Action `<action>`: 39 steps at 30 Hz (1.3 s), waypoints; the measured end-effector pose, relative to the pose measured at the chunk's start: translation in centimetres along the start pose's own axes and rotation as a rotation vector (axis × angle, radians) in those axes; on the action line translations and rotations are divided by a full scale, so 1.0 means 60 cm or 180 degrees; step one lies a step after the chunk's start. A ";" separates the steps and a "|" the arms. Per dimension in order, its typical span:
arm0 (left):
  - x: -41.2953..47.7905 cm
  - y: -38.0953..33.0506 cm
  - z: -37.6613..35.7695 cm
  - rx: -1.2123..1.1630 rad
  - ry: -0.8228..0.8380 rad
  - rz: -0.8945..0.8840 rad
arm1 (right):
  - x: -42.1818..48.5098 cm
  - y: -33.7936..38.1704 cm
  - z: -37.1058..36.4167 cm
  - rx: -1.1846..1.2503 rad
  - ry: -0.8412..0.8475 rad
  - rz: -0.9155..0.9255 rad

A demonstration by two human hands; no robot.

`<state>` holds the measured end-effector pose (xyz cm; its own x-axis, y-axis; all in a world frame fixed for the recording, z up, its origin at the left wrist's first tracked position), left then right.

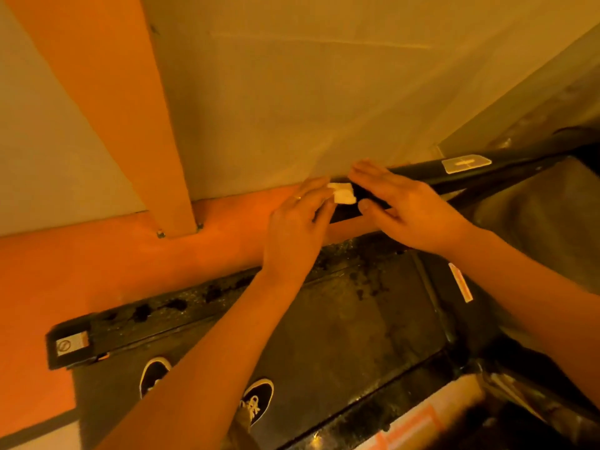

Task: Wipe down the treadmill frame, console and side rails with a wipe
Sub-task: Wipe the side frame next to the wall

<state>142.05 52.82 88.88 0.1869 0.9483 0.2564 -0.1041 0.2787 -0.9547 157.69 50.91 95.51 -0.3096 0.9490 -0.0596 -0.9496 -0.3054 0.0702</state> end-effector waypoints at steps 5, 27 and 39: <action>-0.055 0.055 0.045 -0.0378 -0.0875 0.0752 | 0.039 0.005 -0.017 -0.0451 0.0847 0.0576; -0.068 0.034 -0.034 -0.2667 -0.2126 0.1833 | 0.080 -0.014 -0.066 -0.1198 0.0296 0.1817; -0.035 0.058 -0.028 -0.2242 -0.1521 0.1730 | 0.083 -0.008 -0.064 -0.1168 0.0272 0.1867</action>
<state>142.93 51.57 84.79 -0.1413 0.9246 -0.3538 0.5708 -0.2160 -0.7922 156.43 55.51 91.33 -0.7649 0.6143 -0.1940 -0.5747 -0.7867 -0.2252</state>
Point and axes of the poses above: each hand's wrist, its own x-axis towards the middle knuckle, its own z-axis out of the back of the hand, y = z × x, the point moved 7 cm from there along x, towards the middle knuckle, and after that the axes turned 10 degrees about -x, right-handed, at the moved point
